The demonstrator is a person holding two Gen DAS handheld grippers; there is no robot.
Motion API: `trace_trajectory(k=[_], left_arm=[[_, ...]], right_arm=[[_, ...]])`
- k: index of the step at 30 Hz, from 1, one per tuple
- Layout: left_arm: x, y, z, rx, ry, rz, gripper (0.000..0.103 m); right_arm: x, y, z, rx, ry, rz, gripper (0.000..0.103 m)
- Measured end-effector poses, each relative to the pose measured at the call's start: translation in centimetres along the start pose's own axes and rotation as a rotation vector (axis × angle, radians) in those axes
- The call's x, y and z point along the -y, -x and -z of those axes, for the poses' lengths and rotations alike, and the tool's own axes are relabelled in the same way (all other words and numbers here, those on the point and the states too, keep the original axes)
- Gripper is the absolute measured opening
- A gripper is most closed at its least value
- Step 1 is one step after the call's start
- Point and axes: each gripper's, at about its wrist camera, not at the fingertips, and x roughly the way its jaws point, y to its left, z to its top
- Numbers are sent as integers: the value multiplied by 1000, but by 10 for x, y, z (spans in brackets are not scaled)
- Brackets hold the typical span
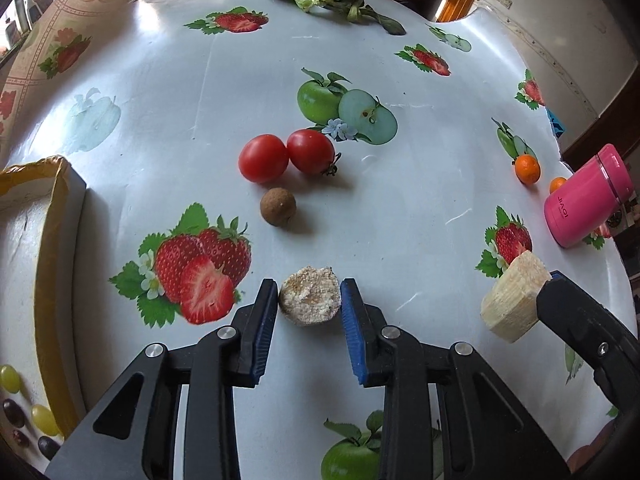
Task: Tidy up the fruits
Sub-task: 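Grasp the beige round biscuit with the left tool while the right tool grasps the beige block, then carry the biscuit and beige block over the yellow tray with both tools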
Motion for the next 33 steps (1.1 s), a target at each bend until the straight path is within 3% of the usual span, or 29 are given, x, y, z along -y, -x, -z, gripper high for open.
trace_trajectory(k=[15,33], left_arm=[[-65,64,41,64,103,-65,30],[-122,103,60,105,165,-103,30]], right_arm=[[-61,4,38,-55,96,-45,28],[-145,-8,71,-104,230,-106,27]])
